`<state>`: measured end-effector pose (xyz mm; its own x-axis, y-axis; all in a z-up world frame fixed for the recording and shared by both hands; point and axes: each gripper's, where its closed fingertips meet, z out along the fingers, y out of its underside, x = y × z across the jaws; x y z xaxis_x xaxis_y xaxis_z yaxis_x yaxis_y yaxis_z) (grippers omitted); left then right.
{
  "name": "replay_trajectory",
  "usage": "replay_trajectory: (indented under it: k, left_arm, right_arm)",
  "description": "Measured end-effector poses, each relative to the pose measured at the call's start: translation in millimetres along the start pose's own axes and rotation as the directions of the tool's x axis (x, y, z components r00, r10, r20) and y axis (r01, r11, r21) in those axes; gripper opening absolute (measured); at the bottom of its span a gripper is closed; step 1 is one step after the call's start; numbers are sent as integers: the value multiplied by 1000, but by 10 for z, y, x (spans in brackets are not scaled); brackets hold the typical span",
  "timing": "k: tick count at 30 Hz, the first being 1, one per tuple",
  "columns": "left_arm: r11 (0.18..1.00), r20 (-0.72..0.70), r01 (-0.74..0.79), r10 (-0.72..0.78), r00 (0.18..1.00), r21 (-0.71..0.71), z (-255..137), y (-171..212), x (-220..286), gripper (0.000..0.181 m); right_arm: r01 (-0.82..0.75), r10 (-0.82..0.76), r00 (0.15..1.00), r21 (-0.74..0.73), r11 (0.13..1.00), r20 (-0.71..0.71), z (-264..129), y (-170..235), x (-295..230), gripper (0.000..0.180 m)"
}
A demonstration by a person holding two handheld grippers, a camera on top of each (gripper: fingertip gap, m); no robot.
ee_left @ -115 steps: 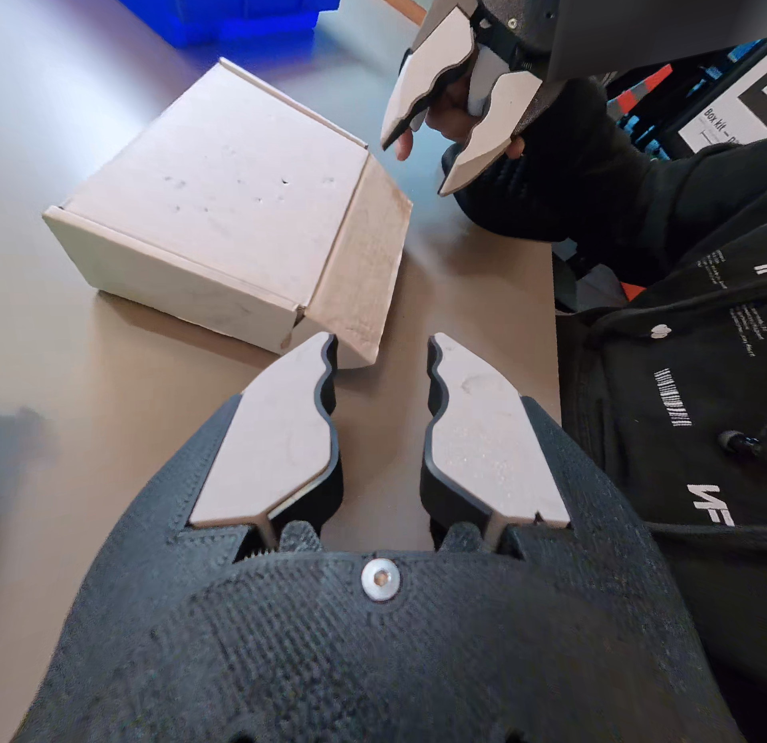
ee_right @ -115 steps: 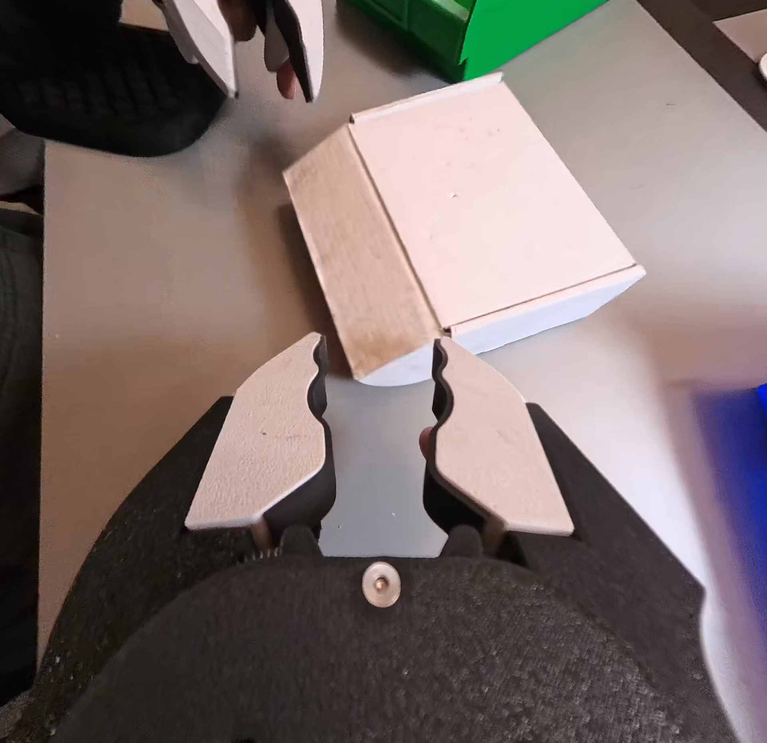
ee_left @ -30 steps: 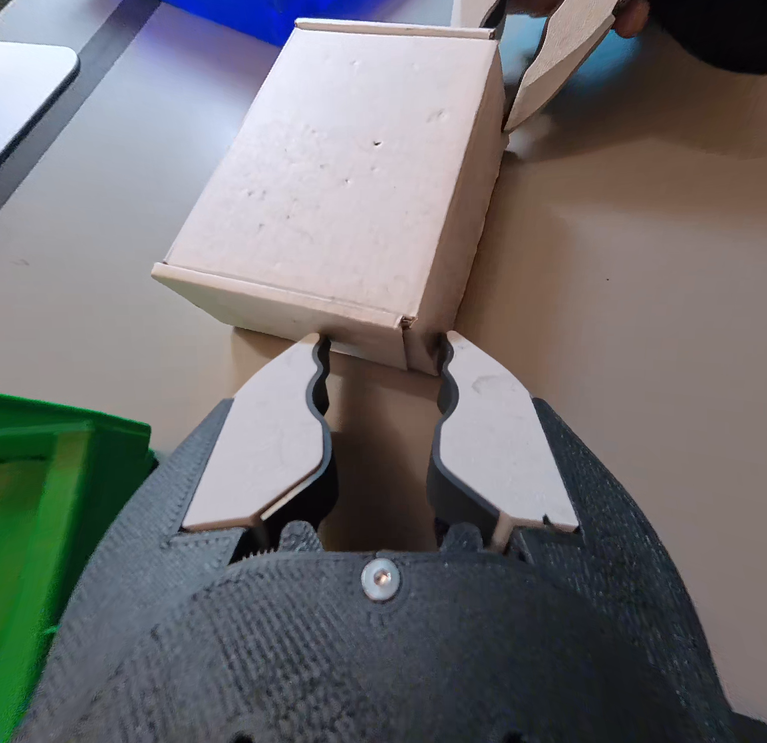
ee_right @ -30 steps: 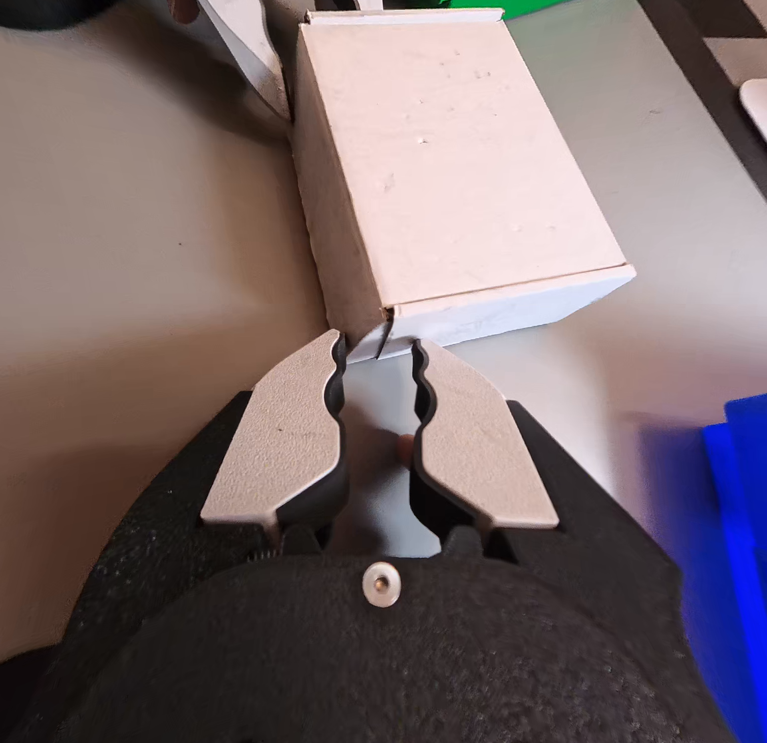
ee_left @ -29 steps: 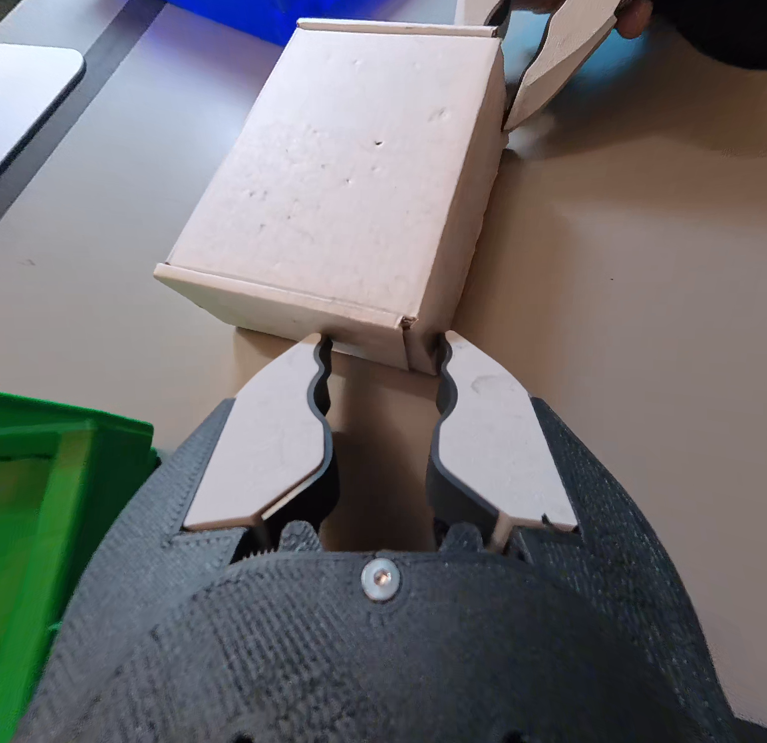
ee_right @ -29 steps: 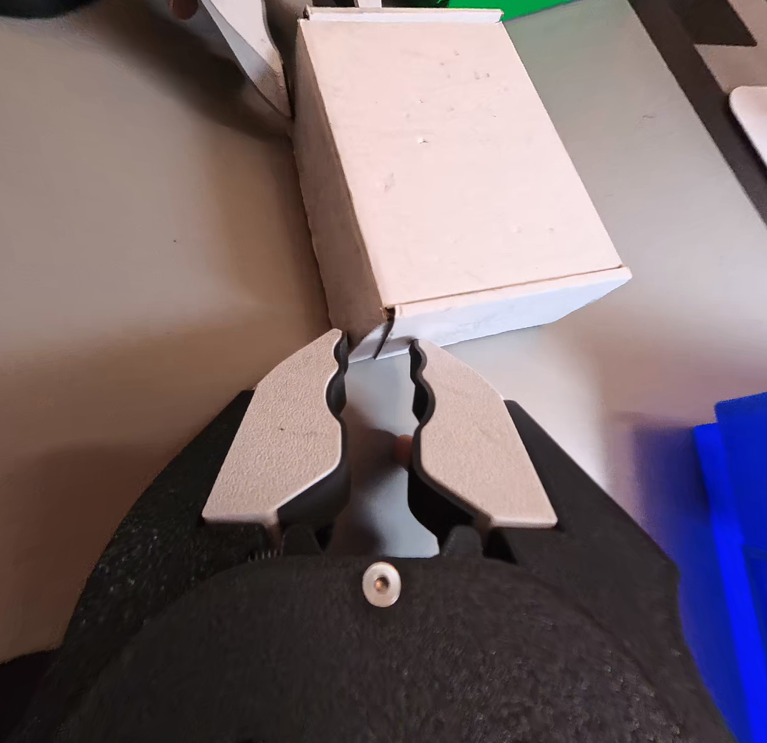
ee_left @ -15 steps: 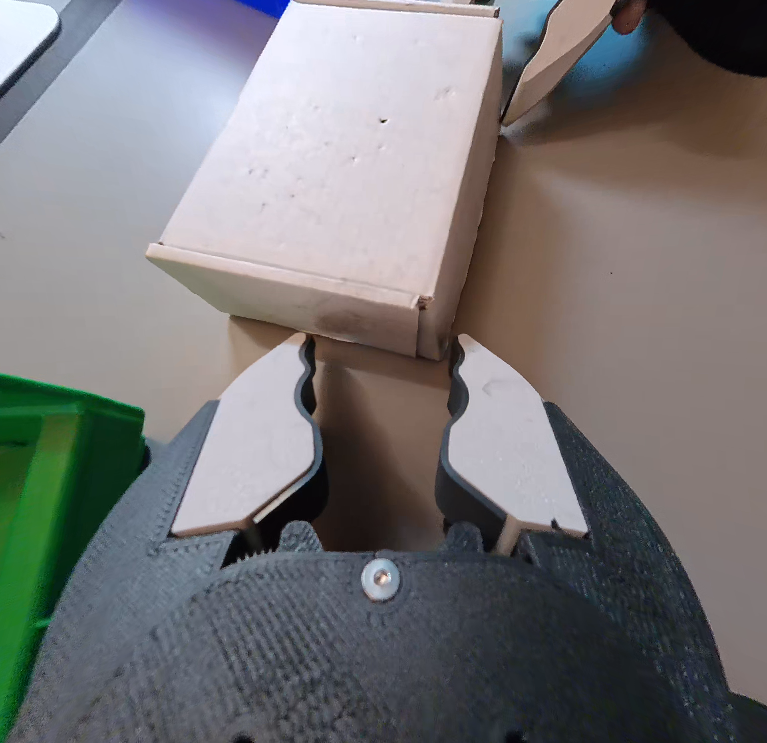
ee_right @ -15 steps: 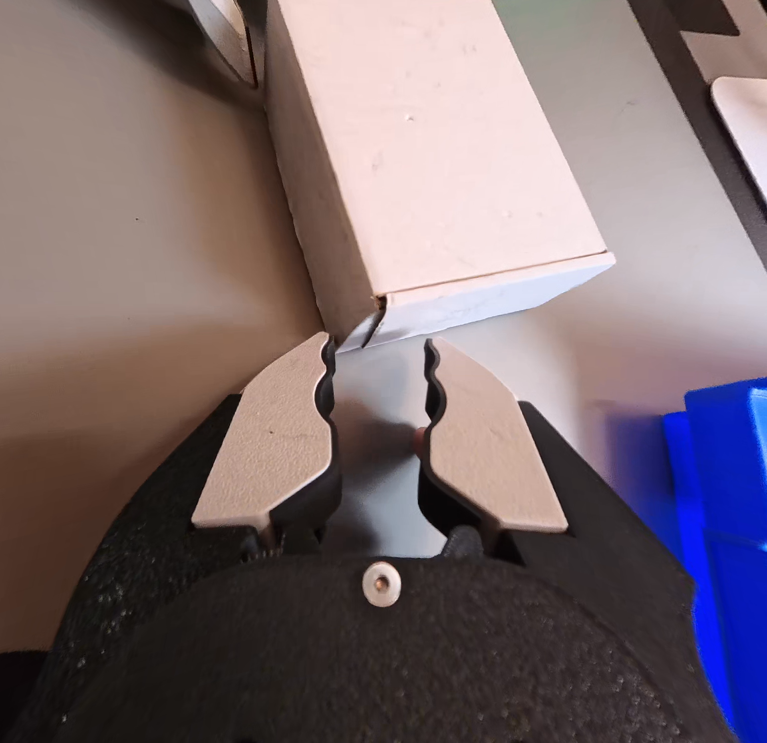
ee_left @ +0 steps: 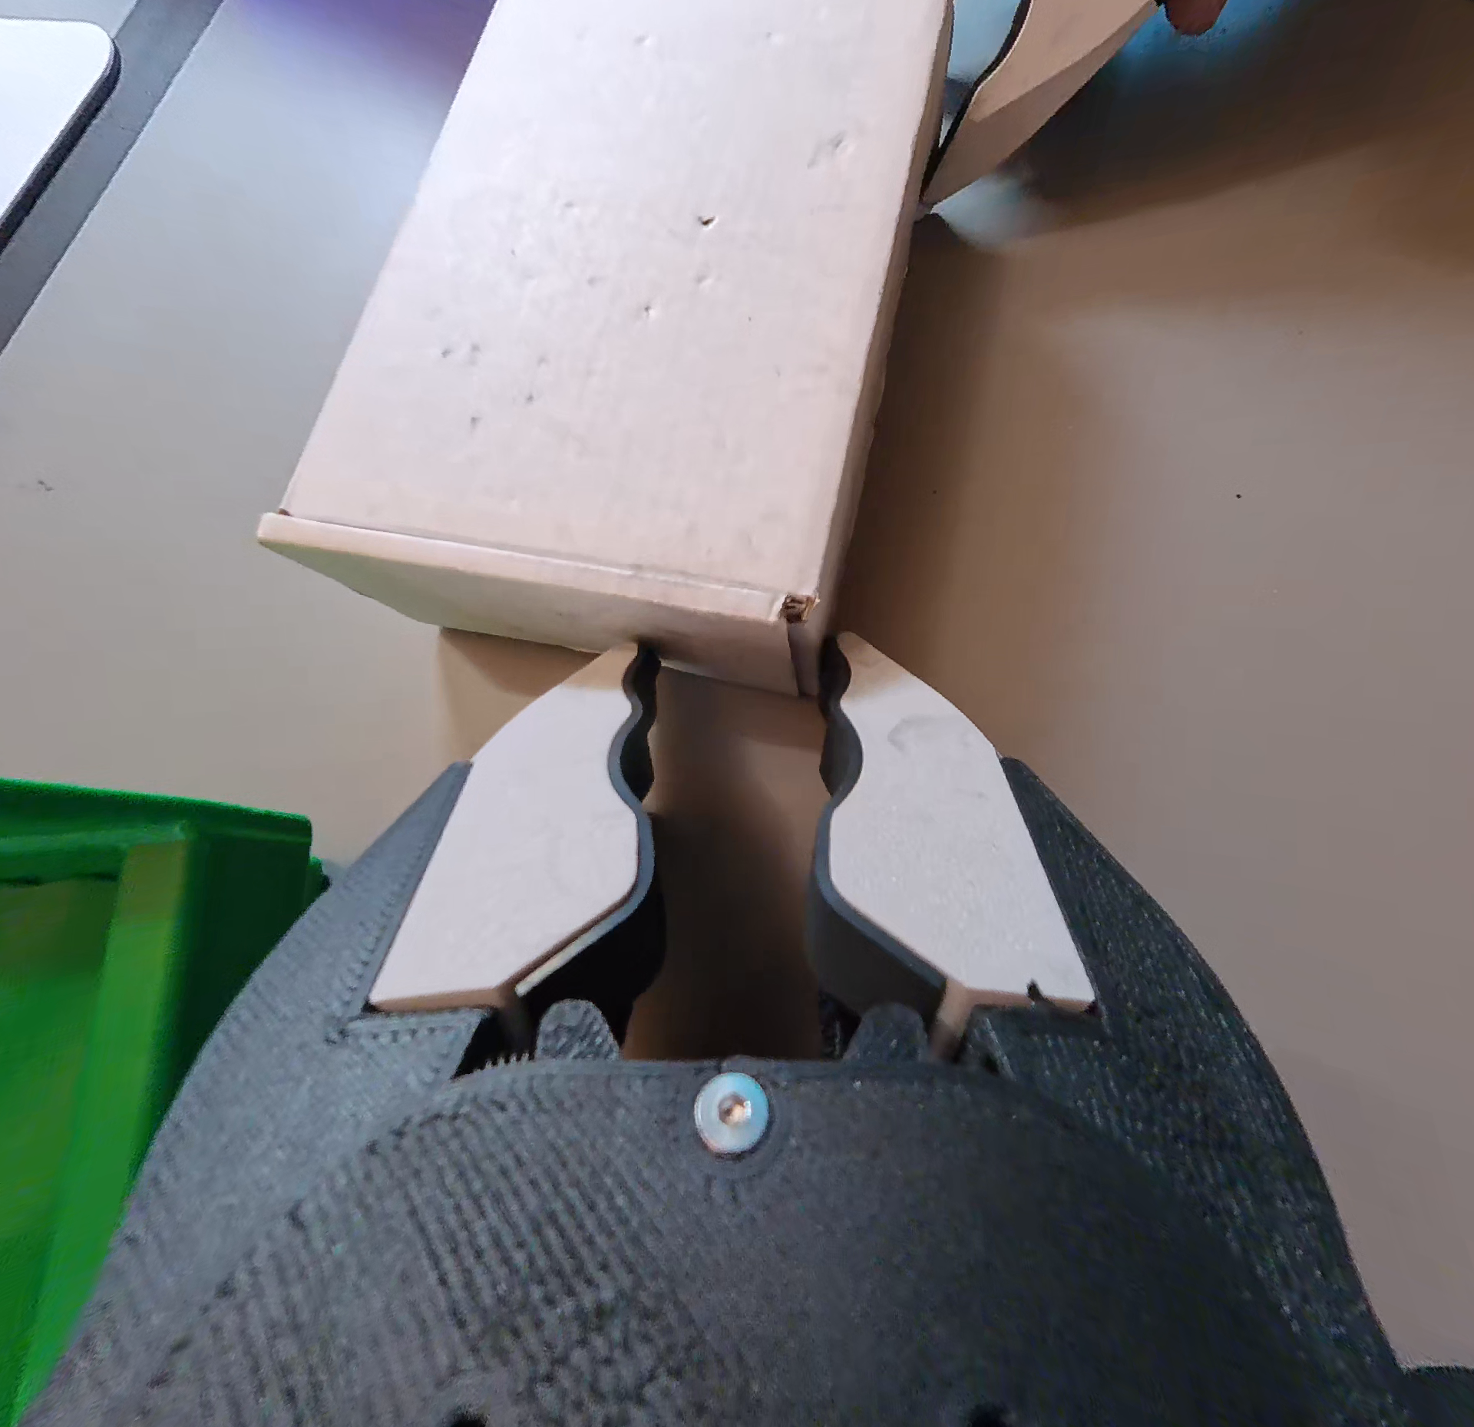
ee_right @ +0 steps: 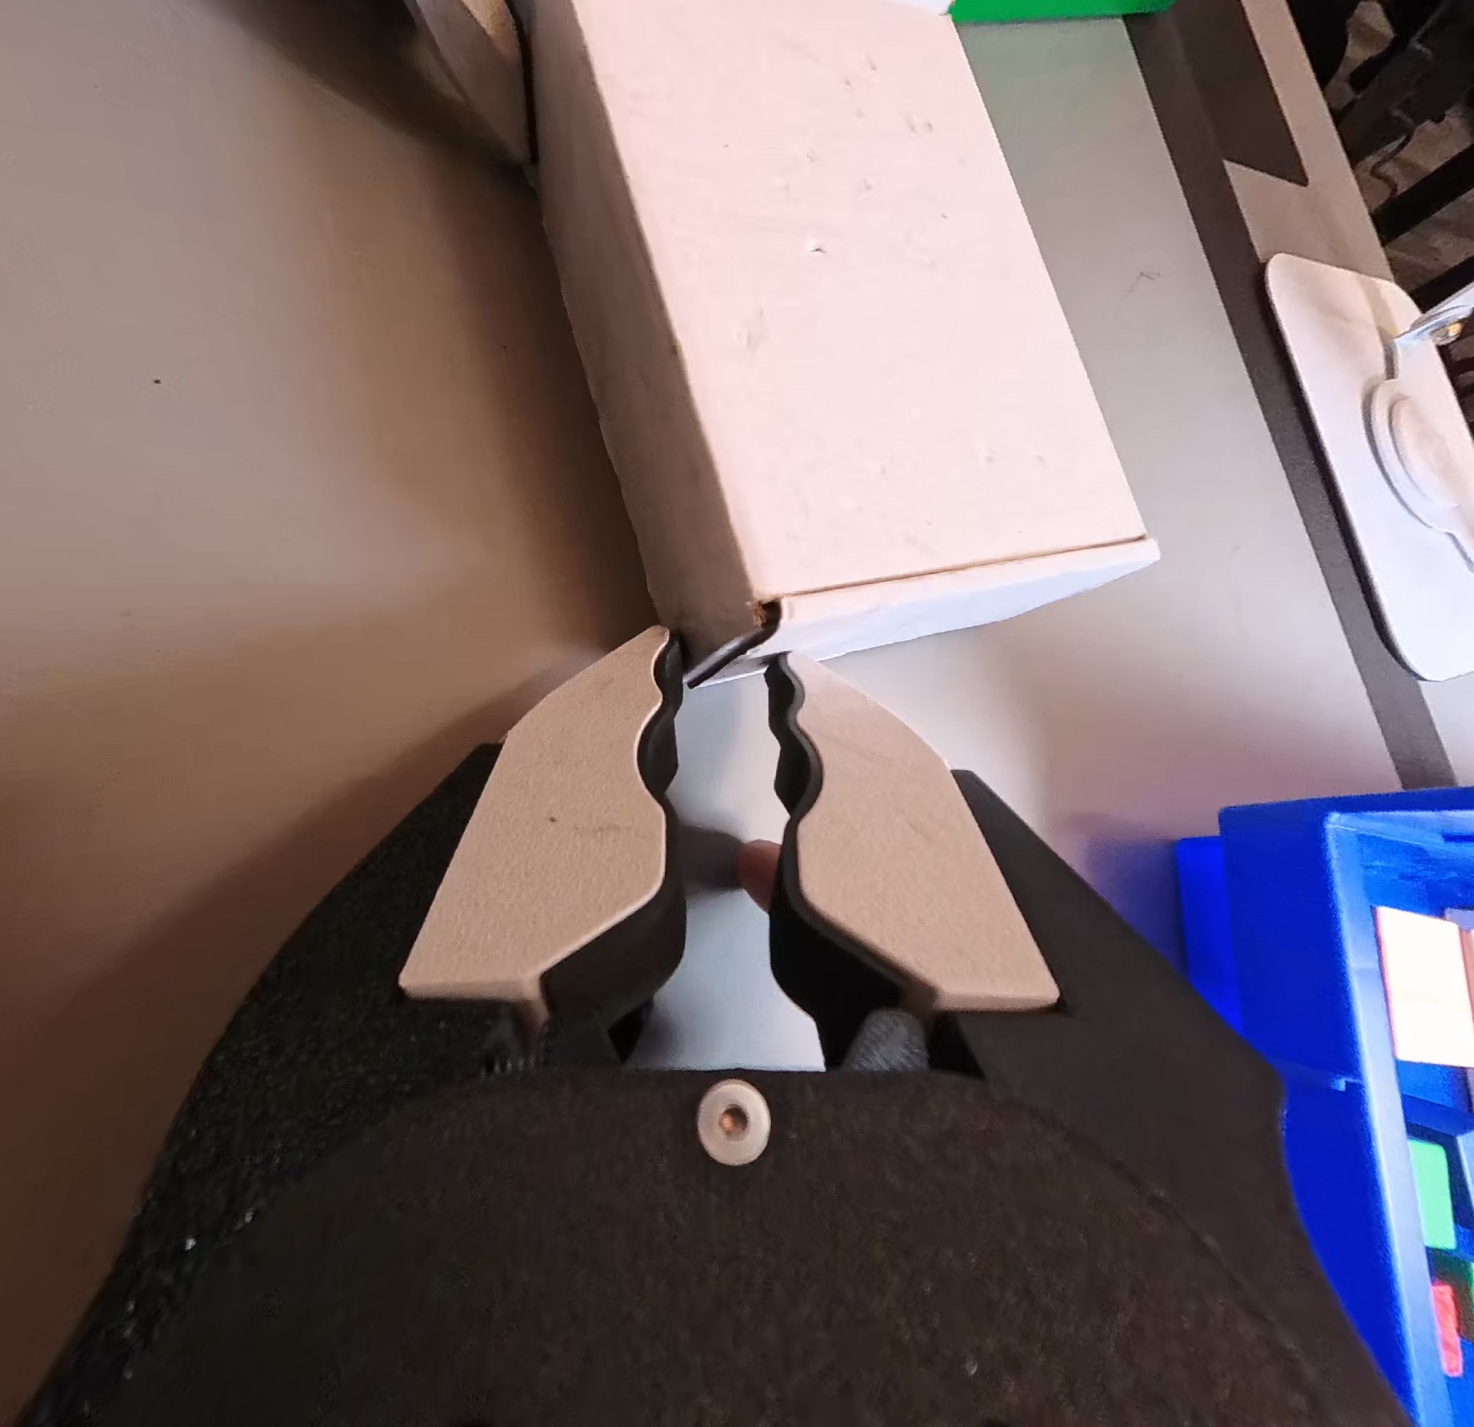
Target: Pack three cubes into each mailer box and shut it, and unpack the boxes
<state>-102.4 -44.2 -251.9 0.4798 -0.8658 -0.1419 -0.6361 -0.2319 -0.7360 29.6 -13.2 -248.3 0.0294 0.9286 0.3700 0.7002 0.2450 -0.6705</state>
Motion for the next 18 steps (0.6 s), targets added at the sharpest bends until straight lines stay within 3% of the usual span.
replay_trajectory:
  k: [6, 9, 12, 18]
  left_arm:
    - [998, -15, 59, -59, 998, 10, 1, 1, 3, 37]
    - [999, 21, 47, -47, 999, 0, -52, 24, 4, 54]
    - [997, 57, 60, -62, 996, 40, -157, -39, -9, 57]
    - [970, 101, 168, -187, 977, 174, -352, -254, -38, 56]
  right_arm:
    - [-81, 82, 996, -23, 996, 45, -74, 11, -84, 25]
    - [-115, 117, 993, -40, 993, 37, -272, -77, 24, 53]
    - [-173, 173, 985, -21, 985, 28, -417, -349, 197, 73]
    - [-76, 104, 987, -211, 975, 124, -32, -732, 241, 97]
